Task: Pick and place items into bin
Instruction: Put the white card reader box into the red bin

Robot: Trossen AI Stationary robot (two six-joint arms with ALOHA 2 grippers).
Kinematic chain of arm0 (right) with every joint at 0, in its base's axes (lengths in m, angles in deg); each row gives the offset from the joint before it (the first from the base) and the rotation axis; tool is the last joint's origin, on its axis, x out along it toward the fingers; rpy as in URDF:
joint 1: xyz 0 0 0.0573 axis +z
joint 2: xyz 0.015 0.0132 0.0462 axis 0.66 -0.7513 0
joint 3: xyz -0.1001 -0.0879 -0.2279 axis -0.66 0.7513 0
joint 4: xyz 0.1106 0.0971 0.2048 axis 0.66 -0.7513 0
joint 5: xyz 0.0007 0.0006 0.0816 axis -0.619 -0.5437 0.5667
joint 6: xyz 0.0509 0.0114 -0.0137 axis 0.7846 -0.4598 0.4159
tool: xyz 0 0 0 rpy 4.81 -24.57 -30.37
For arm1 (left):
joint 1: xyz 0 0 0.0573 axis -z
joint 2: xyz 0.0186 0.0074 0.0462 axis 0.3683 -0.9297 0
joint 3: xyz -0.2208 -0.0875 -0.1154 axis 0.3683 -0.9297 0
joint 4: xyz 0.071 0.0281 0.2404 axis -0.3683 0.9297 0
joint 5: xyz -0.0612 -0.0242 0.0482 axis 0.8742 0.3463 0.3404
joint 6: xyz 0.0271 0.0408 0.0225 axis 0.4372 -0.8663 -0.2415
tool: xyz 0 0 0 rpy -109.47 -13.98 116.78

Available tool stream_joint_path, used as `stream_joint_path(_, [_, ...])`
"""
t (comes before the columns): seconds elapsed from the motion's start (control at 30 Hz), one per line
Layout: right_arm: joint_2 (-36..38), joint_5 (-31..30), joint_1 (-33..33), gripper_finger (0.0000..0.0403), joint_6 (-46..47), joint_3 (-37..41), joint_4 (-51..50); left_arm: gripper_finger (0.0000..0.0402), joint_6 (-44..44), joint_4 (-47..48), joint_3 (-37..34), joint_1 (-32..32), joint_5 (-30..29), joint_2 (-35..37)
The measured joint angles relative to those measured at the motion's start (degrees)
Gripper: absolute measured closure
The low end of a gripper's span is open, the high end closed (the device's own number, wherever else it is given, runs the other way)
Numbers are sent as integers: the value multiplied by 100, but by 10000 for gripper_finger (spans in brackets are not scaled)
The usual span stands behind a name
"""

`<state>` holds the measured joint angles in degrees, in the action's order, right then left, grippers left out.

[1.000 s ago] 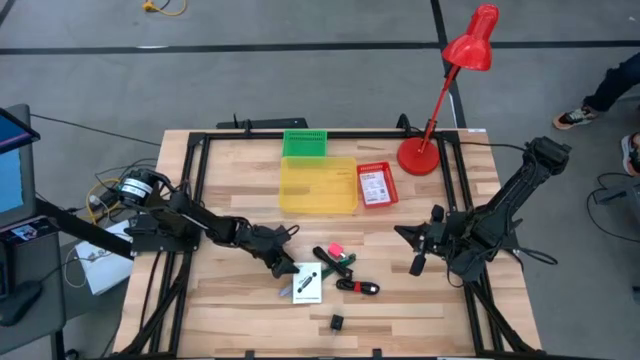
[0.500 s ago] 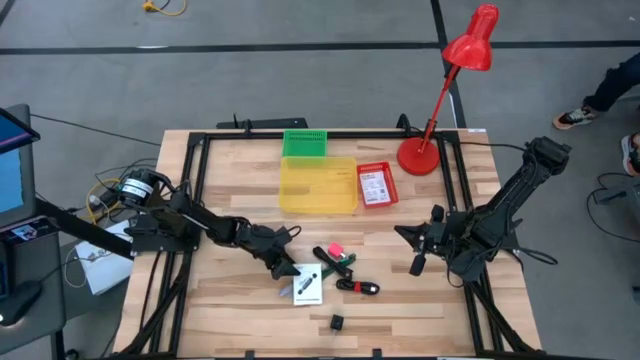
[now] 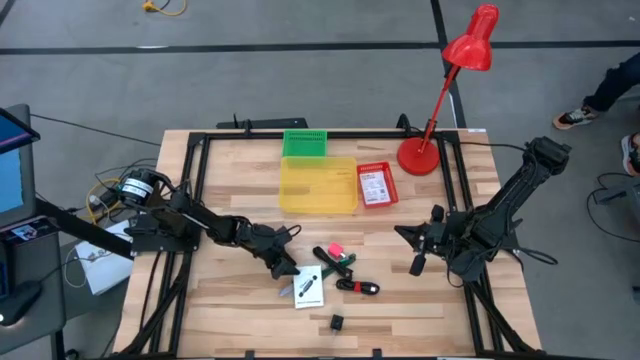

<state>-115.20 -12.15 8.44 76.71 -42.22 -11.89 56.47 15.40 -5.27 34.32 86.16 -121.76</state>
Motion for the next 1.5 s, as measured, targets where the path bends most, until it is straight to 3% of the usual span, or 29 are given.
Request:
stream_joint_path(0.73, [0, 0, 0, 403, 7, 1, -4, 167, -143, 134, 385, -98, 604, -527])
stream_joint_path(1.0, [0, 0, 0, 403, 11, 0, -4, 220, -191, 160, 385, -101, 695, -531])
stream_joint_path(1.5, [0, 0, 0, 403, 35, 1, -4, 362, -409, 92, 374, -74, 905, -540])
